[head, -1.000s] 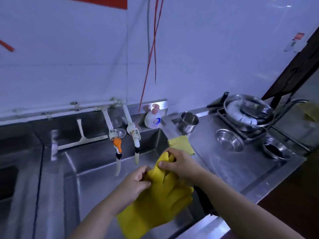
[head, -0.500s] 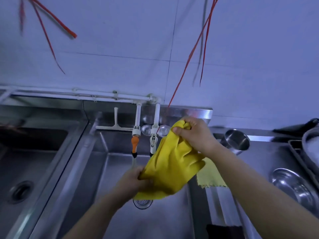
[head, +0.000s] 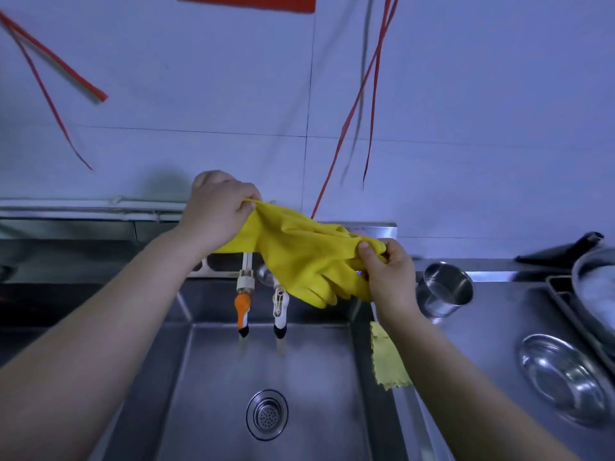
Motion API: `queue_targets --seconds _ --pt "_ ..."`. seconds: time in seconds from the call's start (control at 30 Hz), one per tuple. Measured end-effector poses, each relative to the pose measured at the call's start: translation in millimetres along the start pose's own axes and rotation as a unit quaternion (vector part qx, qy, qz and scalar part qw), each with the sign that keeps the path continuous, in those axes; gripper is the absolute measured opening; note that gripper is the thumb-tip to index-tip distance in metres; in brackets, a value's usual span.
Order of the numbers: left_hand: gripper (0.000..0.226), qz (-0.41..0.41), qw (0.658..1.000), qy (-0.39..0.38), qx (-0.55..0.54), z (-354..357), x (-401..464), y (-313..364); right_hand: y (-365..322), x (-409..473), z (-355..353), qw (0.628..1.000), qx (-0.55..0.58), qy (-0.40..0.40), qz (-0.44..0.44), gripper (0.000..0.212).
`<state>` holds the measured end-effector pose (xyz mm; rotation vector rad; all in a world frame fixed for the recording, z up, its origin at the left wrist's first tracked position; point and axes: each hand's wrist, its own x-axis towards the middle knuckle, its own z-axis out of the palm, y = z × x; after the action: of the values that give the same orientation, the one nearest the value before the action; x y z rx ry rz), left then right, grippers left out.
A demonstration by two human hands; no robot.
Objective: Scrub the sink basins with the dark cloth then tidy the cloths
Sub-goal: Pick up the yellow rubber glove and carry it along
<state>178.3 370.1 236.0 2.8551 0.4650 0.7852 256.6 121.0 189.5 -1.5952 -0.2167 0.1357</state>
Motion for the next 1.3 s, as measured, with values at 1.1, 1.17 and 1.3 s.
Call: queue_targets --seconds 1.1,1.17,1.3 --pt "0.047 -0.125 0.868 -0.331 -0.349 92.4 9.3 33.1 91.9 0.7 0.8 0.989 -0.096 -0.025 0.114 0.032" --pt "0.040 -0.129 0.859 -0.335 -0.364 92.1 4.1 36.9 93.1 -0.3 4.9 0.990 -0.065 -0.042 0.118 0.033" --pt "0.036 -0.166 0.840 -0.326 -0.400 91.0 -6.3 46.8 101.6 -0.8 11.8 0.985 -0.082 -0.052 0.143 0.048"
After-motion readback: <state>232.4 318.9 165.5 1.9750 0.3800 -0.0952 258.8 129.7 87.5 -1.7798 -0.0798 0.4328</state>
